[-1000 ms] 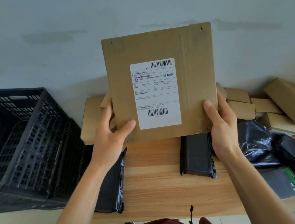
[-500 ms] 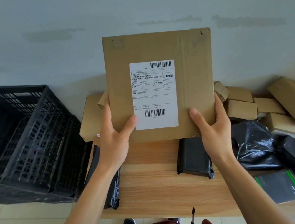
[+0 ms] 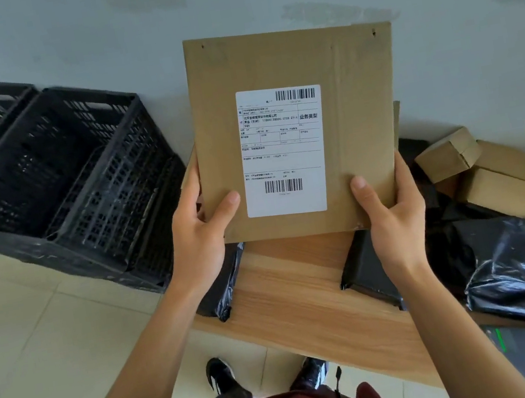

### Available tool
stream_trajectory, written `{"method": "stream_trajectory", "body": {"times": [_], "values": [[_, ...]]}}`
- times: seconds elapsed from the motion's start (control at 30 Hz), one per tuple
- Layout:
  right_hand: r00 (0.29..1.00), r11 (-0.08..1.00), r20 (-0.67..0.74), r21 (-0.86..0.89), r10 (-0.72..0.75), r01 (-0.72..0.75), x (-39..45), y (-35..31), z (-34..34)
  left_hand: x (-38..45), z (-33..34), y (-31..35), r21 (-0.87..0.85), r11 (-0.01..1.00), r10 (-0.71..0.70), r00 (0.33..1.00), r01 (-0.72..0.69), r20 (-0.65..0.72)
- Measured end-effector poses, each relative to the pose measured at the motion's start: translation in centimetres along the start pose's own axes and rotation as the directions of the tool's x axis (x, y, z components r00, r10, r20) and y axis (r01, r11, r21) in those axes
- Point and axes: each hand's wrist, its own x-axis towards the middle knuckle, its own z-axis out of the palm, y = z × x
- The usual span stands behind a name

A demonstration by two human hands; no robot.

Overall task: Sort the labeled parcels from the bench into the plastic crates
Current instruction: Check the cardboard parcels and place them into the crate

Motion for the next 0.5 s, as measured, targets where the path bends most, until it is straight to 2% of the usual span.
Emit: {"method": "stream_trajectory", "body": {"times": [0.27,0.5], "values": [[0.990,1.000,0.136,0.014,-0.022,0.020,-1.1,-0.7,7.0,-2.2,-7.3,-0.7,0.059,0.997,-0.029,0.981,0.040,-0.190],[0.970,0.999,0.239,0.038,-0.041,0.033,-5.7,-1.3,16.9,-4.5,-17.7,-1.3,0.067,0.994,-0.063,0.942,0.090,-0.329]]}}
